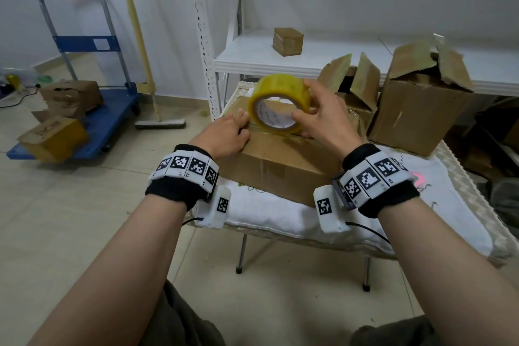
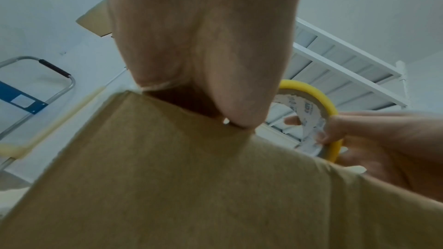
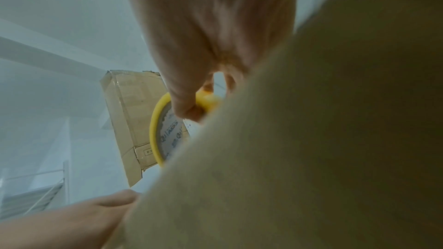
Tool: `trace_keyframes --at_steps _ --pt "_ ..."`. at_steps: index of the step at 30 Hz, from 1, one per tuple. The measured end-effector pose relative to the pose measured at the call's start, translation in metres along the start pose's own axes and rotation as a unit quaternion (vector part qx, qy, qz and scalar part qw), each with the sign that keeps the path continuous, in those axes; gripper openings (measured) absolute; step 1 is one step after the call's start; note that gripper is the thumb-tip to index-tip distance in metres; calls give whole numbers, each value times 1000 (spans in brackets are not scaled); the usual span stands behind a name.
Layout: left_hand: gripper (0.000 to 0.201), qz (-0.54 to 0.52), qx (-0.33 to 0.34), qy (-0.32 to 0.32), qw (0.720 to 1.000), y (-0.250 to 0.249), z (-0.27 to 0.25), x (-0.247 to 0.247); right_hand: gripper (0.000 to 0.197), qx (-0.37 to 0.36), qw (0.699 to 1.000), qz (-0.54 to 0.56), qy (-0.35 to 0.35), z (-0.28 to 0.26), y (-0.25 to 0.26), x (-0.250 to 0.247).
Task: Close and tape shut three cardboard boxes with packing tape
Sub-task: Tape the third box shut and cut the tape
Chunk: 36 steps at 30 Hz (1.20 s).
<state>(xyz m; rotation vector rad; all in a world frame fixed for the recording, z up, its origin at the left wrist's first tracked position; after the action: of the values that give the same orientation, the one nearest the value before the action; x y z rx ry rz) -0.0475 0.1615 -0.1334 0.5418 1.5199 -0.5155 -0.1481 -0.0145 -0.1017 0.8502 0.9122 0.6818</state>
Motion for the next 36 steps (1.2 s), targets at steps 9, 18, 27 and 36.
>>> trace_keyframes --at_steps 9,18,27,36 --pt "57 -42 -24 1 999 3 -3 -4 57 13 997 -38 -60 1 -6 -20" --pt "52 -51 12 -16 998 -2 -4 -1 55 13 996 -70 -48 -2 -12 -27" --pt "44 -8 36 -29 999 -4 0 0 67 40 998 -45 -9 0 -24 -24" --pt "19 -25 32 -115 993 -3 0 -8 66 61 997 -40 4 0 -22 -27"
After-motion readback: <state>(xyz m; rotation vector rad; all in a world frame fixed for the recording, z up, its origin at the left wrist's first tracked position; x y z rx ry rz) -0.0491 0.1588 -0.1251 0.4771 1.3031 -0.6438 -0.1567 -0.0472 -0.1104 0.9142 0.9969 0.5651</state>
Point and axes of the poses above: each hand's wrist, its own z-axis towards the middle knuckle, its own x-axis out of the palm, y = z × x, the point moved 3 cm from there along z, towards the middle knuckle, and after that the axes turned 14 degrees about z, right-handed, at the moved point
